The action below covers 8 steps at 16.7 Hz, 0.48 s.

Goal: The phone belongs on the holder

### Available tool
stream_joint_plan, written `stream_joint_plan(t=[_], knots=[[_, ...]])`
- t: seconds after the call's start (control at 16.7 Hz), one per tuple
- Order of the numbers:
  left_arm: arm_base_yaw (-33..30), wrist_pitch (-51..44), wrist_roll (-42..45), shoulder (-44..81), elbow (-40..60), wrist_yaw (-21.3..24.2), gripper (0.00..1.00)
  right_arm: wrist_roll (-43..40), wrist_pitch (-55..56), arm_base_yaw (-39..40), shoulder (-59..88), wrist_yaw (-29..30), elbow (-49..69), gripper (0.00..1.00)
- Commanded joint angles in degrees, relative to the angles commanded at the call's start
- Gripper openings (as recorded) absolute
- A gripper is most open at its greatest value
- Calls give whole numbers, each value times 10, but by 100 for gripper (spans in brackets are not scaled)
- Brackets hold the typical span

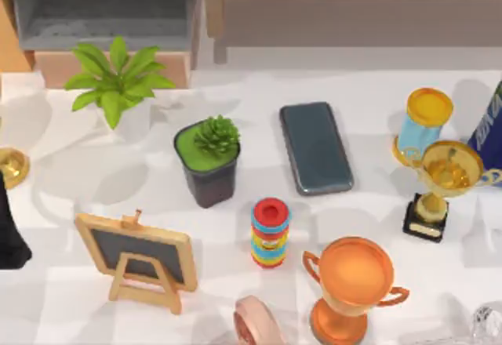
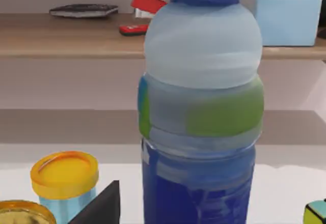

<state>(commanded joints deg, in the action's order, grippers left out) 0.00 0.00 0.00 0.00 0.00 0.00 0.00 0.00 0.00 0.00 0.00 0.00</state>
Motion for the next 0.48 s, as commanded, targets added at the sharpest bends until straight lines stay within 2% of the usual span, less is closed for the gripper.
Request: stream_joint_plan(t=[0.24,0.48], knots=[[0,0,0,0,0,0,100,4,-15,3,12,3,15,100],[0,0,0,0,0,0,100,27,-108,28,103,20,118,100]])
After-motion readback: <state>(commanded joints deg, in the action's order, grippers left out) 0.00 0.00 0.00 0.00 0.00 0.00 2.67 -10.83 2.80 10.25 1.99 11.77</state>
